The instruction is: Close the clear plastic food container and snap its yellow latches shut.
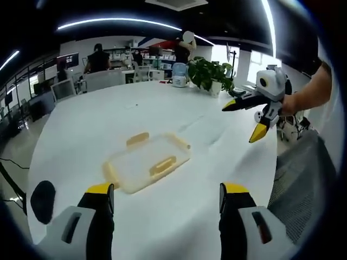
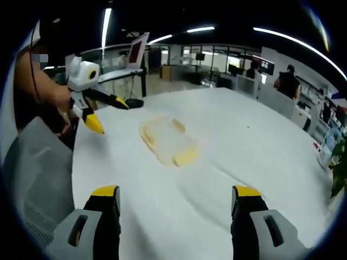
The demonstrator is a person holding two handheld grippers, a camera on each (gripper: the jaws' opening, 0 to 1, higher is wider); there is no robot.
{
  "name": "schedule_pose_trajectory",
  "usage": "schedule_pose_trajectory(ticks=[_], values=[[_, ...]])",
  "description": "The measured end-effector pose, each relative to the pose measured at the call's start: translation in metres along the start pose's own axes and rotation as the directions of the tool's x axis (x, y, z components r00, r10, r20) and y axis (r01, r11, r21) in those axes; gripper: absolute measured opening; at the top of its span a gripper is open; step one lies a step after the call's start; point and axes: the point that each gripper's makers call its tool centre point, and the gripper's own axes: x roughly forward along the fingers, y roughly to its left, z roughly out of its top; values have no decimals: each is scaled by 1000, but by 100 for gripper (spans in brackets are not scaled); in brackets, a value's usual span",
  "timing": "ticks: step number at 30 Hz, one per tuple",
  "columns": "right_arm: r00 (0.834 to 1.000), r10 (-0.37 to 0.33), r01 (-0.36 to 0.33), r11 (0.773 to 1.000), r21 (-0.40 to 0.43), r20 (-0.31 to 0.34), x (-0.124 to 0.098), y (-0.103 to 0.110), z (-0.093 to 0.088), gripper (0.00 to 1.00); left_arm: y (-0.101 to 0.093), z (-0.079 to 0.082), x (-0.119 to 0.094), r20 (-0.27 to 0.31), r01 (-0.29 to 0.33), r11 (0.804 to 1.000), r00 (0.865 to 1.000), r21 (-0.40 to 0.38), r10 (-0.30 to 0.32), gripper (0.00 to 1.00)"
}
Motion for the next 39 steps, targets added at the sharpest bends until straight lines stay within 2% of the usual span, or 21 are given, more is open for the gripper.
schedule_pose_trajectory(ticks=[12,21,29,39], values=[[999,30,-31,998,-51,-18,12,-7,9,85,13,1,6,-13,-3,1000,1000,6,3,80],[997,78,-80,993,-83,-27,23,-4,18,84,25,1,10,-37,8,999,999,46,-6,77],[994,96,-100,989,-106,-45,30,-5,20,84,37,6,8,-26,-1,998,1000,58,2,76],[989,132,-141,979,-145,-68,43,-3,28,83,42,7,15,-60,44,991,998,128,-36,77]])
